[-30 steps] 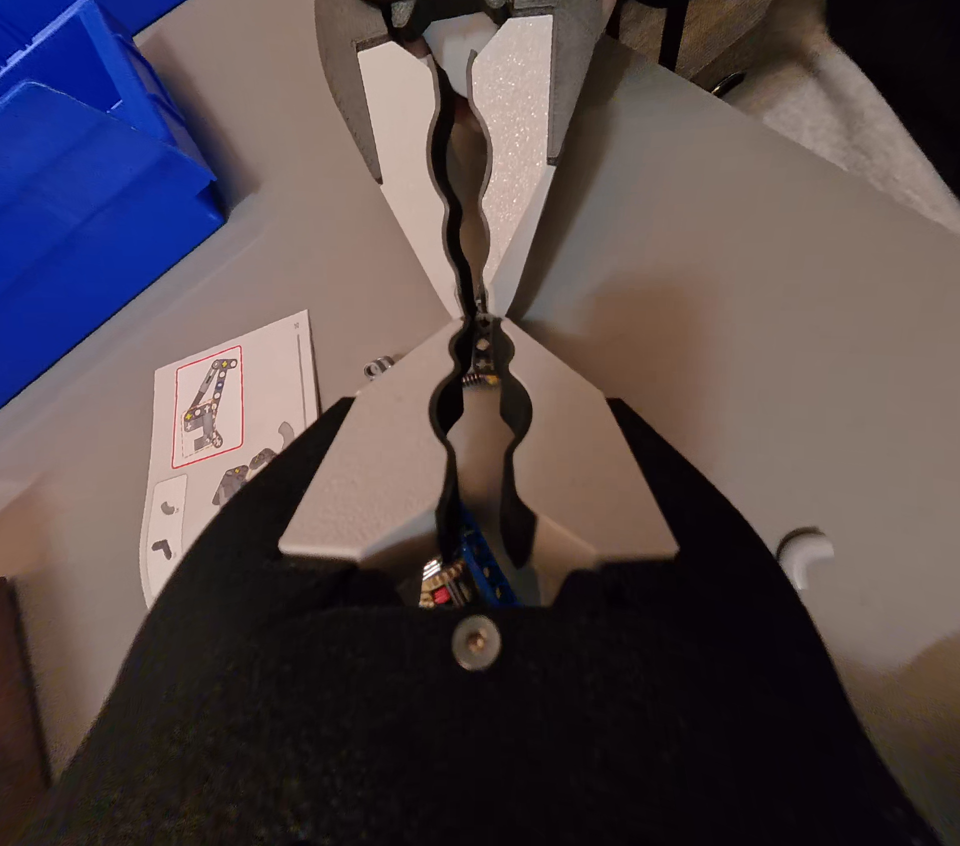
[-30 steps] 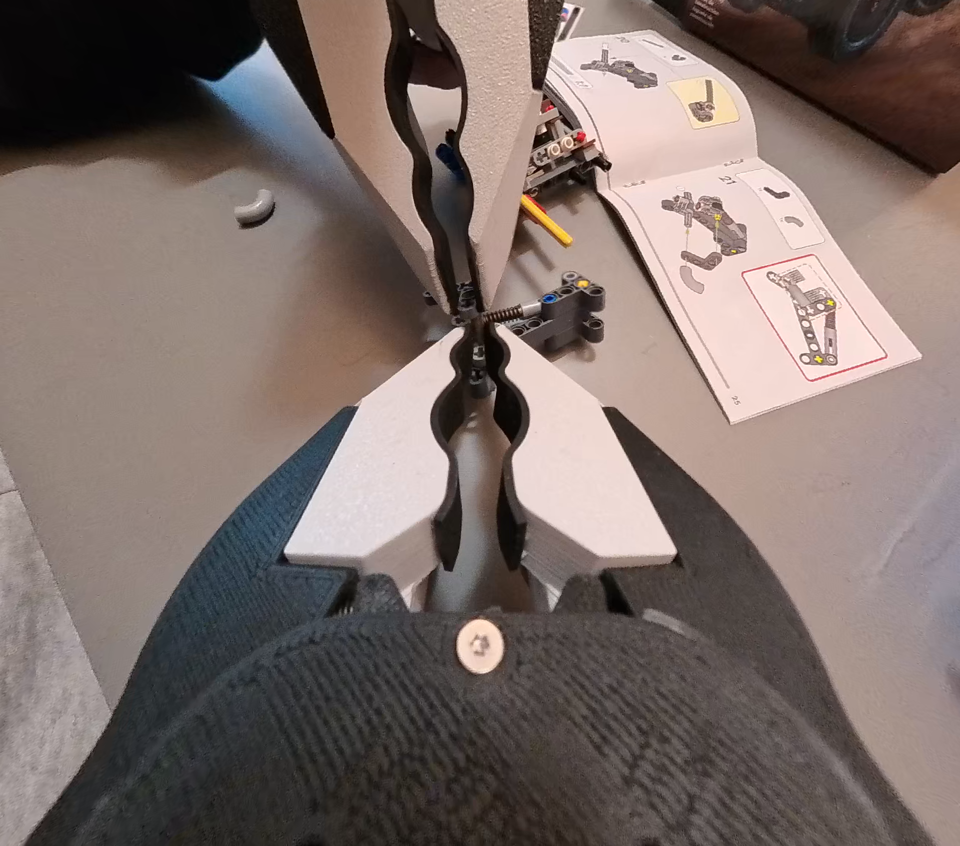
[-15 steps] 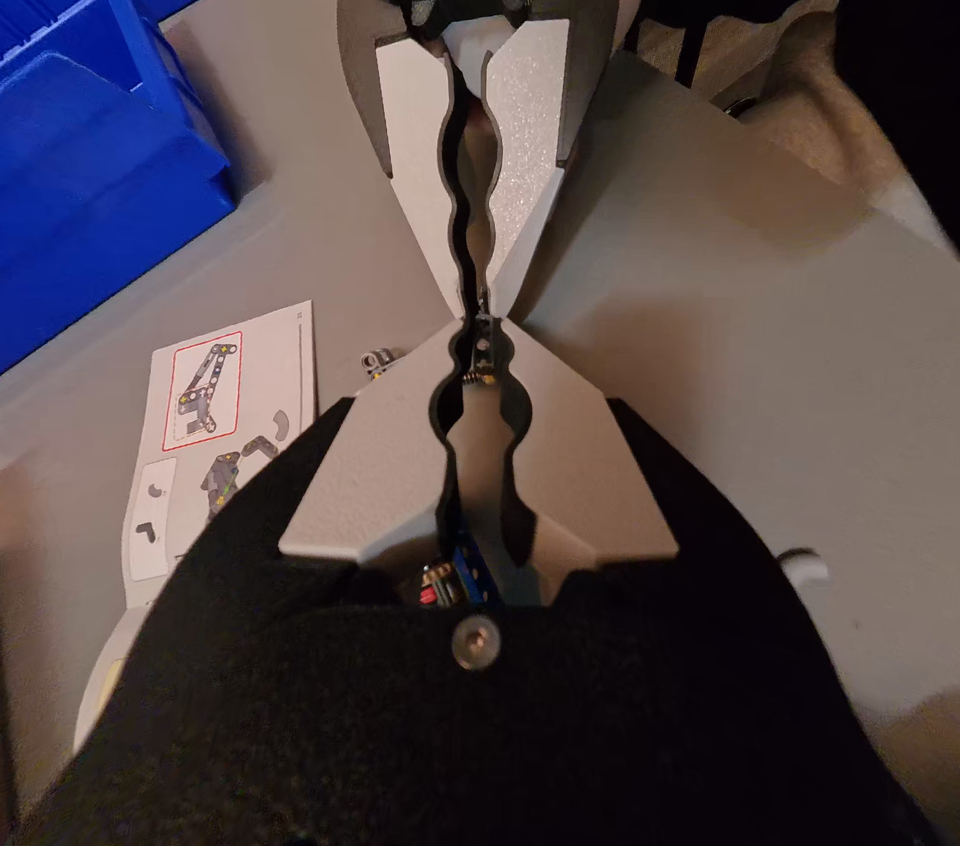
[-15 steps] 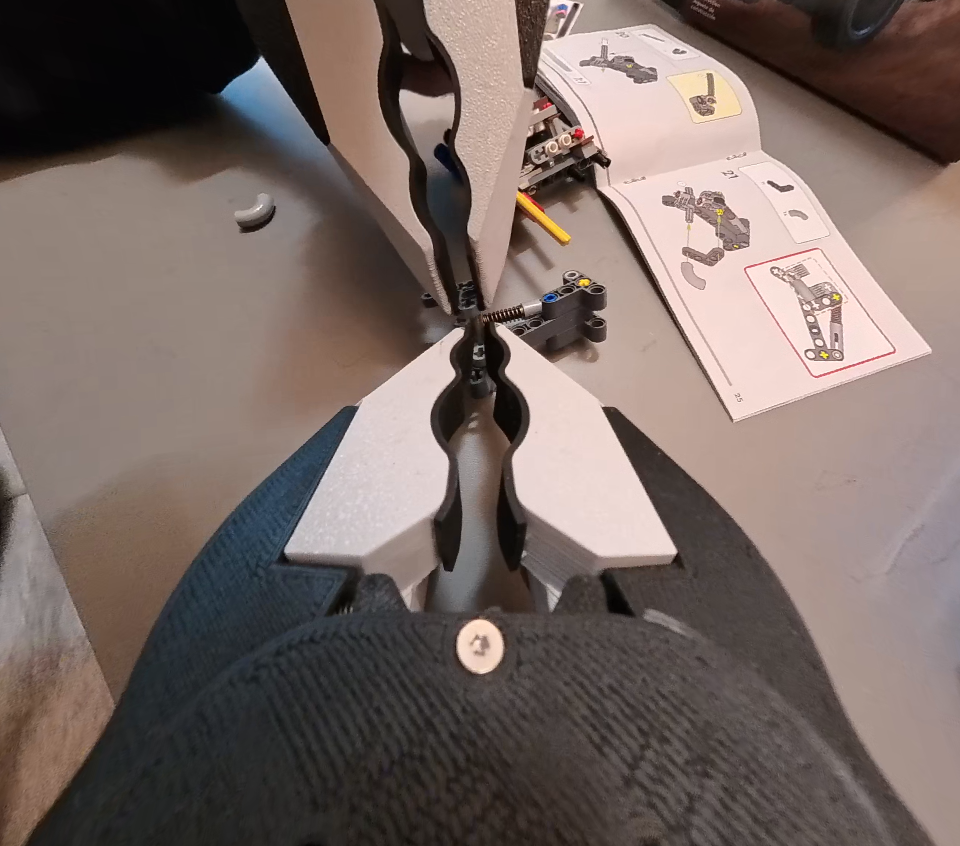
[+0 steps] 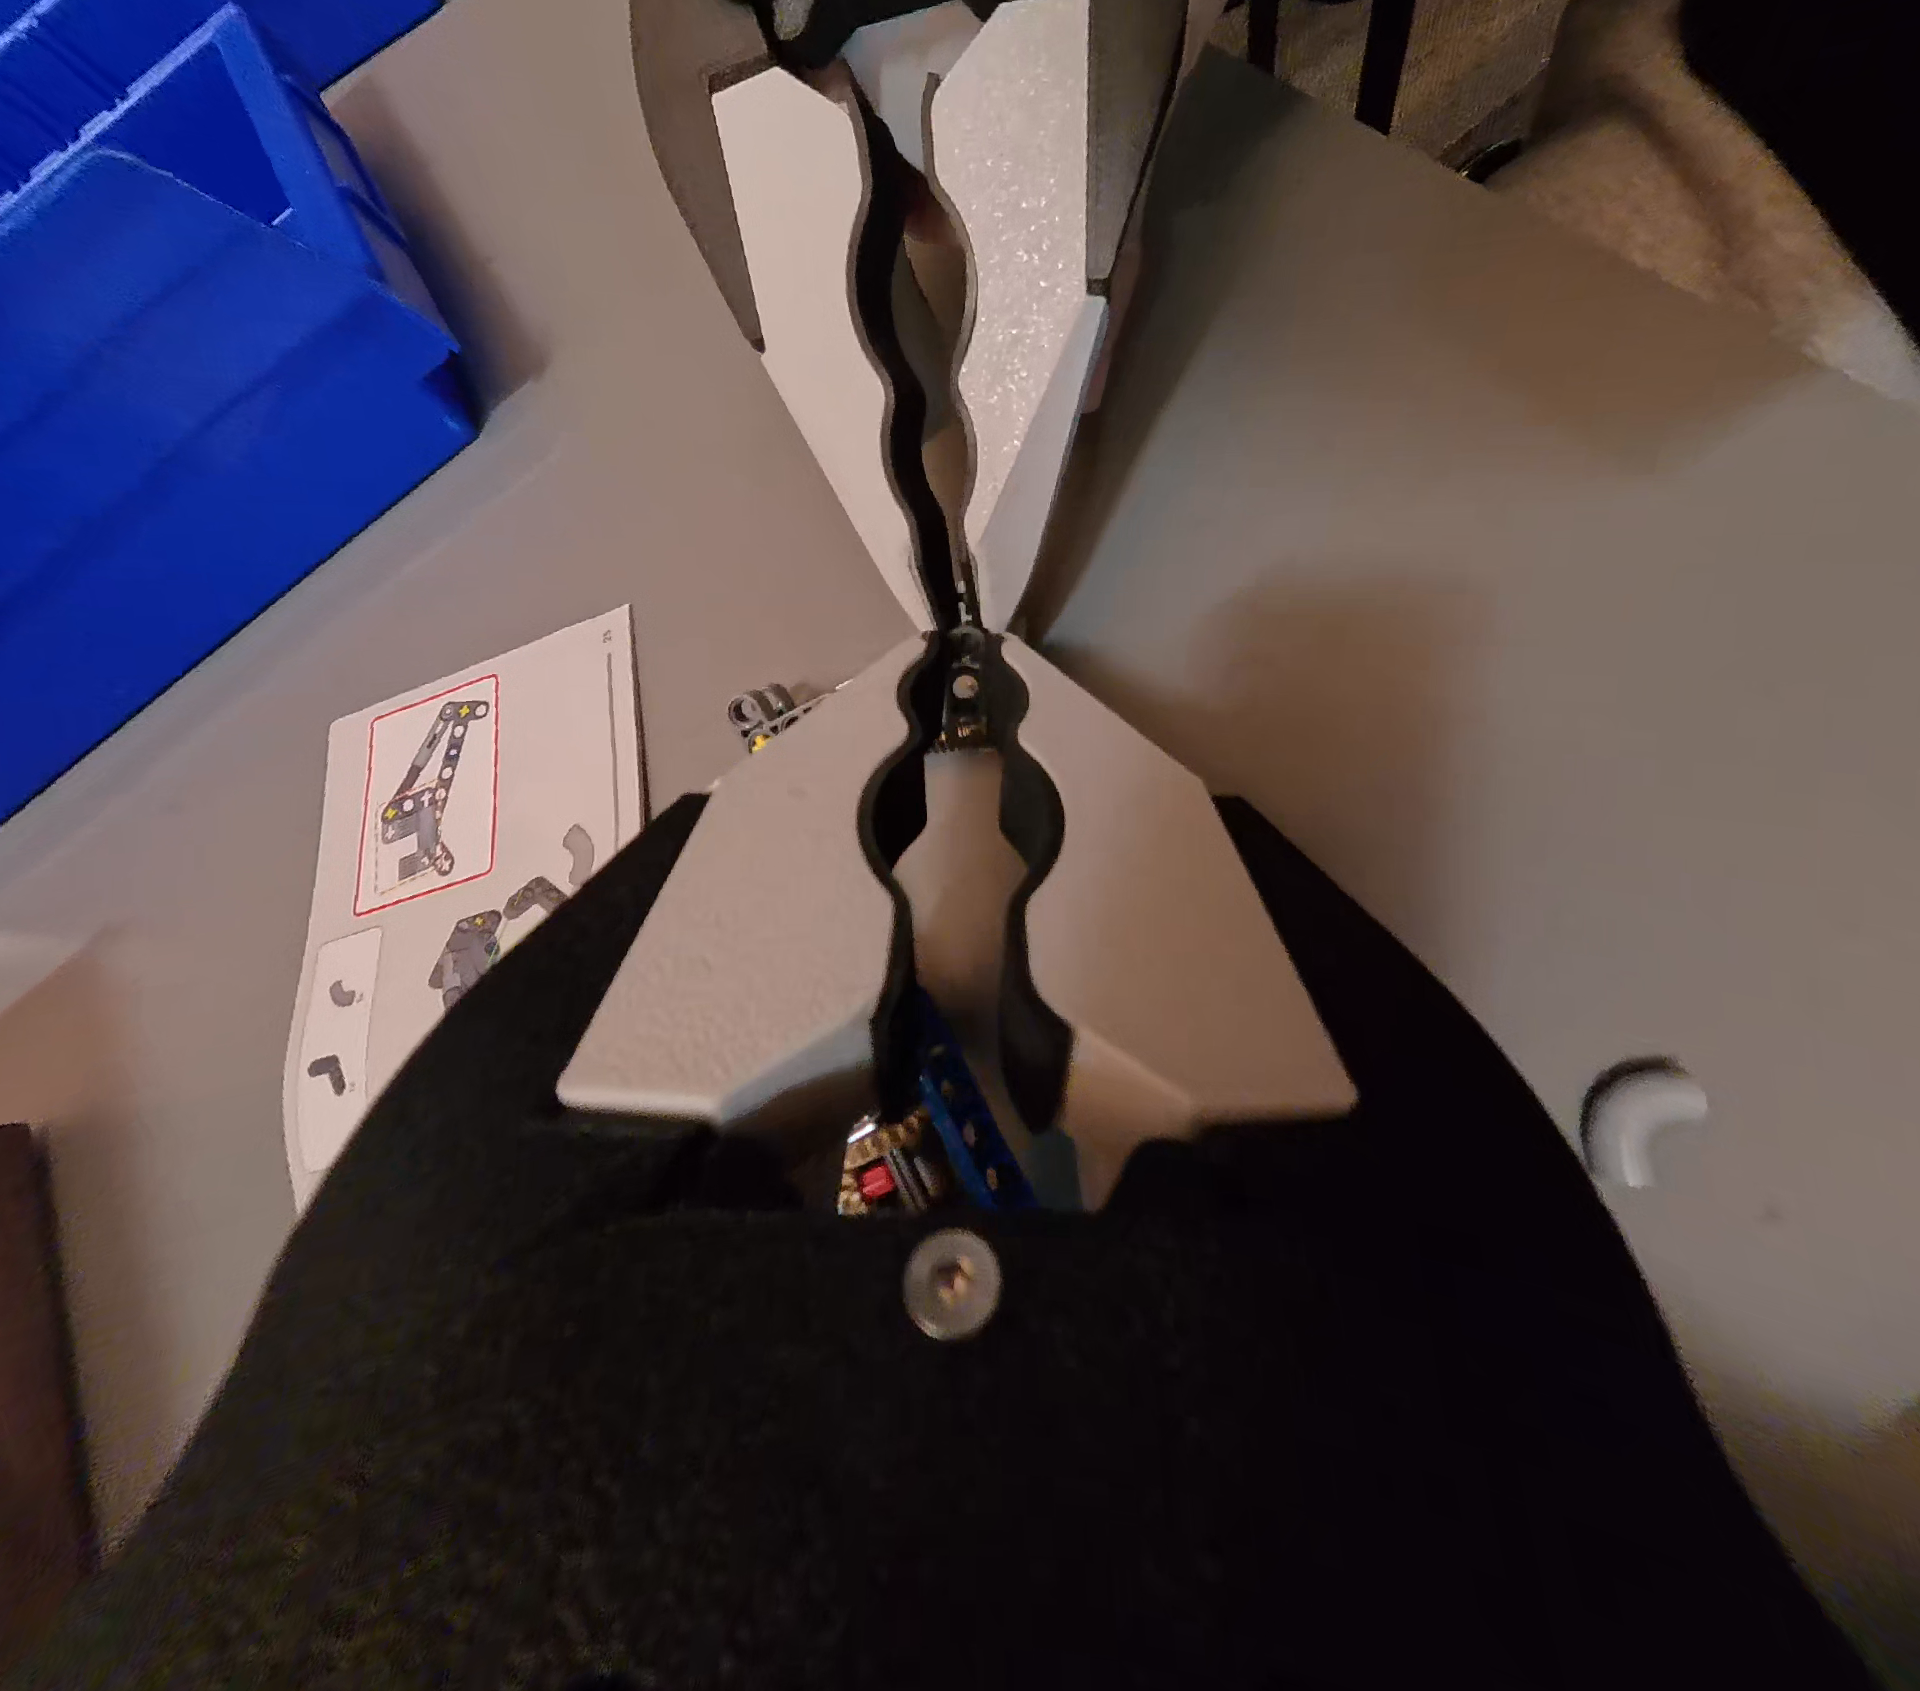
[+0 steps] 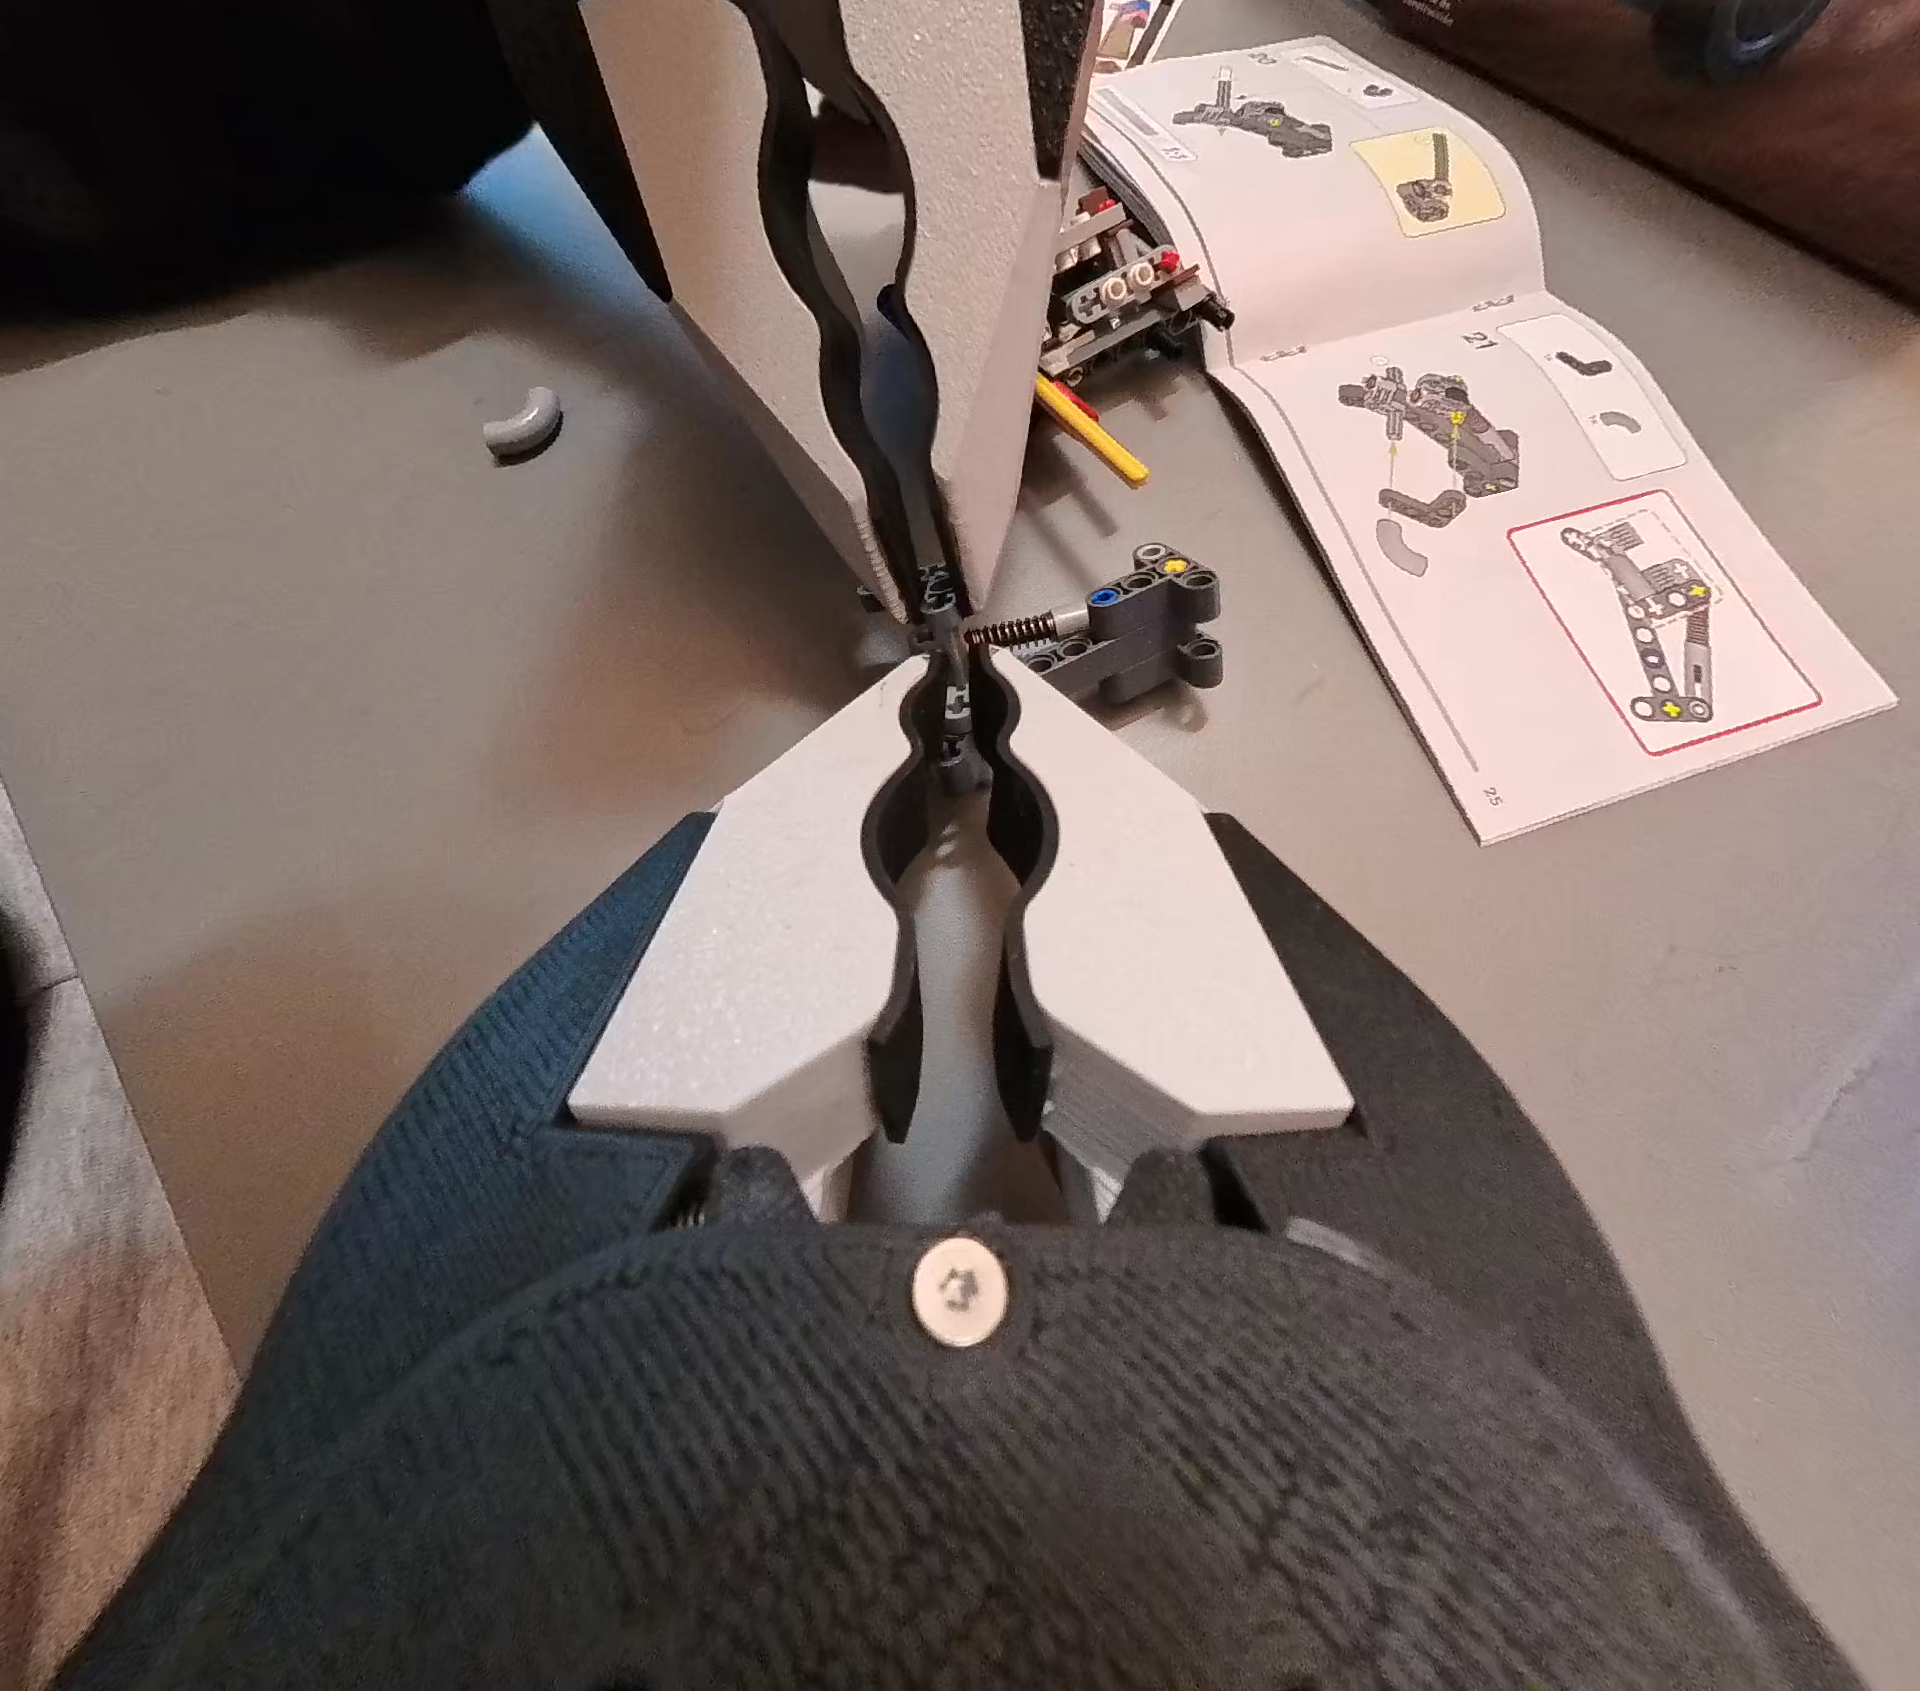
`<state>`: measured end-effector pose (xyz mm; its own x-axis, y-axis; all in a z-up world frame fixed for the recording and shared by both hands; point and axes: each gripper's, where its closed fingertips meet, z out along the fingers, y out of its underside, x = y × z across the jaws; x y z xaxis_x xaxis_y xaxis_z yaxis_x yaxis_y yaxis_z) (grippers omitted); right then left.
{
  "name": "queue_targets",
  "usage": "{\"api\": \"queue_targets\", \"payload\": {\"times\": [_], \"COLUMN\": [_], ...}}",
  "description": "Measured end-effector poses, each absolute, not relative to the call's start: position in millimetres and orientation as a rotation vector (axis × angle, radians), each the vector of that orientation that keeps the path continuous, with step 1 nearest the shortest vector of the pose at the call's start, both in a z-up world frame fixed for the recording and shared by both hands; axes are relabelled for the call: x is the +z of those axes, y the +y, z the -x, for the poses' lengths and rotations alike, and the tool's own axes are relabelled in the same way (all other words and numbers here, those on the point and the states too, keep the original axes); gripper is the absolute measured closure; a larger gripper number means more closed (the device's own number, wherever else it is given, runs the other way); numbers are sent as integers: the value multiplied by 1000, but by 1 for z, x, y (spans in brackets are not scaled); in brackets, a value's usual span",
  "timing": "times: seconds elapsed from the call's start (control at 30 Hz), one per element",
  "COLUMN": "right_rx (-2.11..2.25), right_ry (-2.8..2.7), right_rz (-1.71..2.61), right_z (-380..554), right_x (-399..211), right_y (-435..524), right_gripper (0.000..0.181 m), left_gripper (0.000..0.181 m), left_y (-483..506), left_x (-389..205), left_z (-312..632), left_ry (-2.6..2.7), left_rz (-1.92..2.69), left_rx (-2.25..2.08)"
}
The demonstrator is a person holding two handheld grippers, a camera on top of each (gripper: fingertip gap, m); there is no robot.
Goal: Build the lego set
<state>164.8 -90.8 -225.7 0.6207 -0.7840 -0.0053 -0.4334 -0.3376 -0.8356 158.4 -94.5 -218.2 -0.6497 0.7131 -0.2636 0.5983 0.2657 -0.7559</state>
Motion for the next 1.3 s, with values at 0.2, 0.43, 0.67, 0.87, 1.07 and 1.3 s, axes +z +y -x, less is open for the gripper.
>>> {"api": "queue_targets", "payload": {"times": [0.2,0.43,0.67,0.87,1.07,1.3], "right_rx": [-535,-540,-547,-530,-520,-509], "right_ry": [977,997,1012,1005,997,1017], "right_rz": [1982,1980,1985,1965,1936,1938], "right_z": [-166,-168,-169,-168,-168,-170], "right_x": [-227,-227,-229,-226,-223,-225], "right_y": [-93,-95,-97,-96,-96,-97], "right_gripper": [179,179,179,179,179,179], "left_gripper": [177,177,177,177,177,177], "left_y": [-96,-99,-100,-101,-103,-102], "left_x": [-220,-221,-222,-219,-221,-222], "left_z": [-159,-160,-161,-161,-163,-161], "left_ry": [-2391,-2382,-2321,-2297,-2337,-2333], "left_rz": [1117,1100,1184,1140,1150,1164], "left_rx": [1314,1344,1452,1473,1484,1480]}}
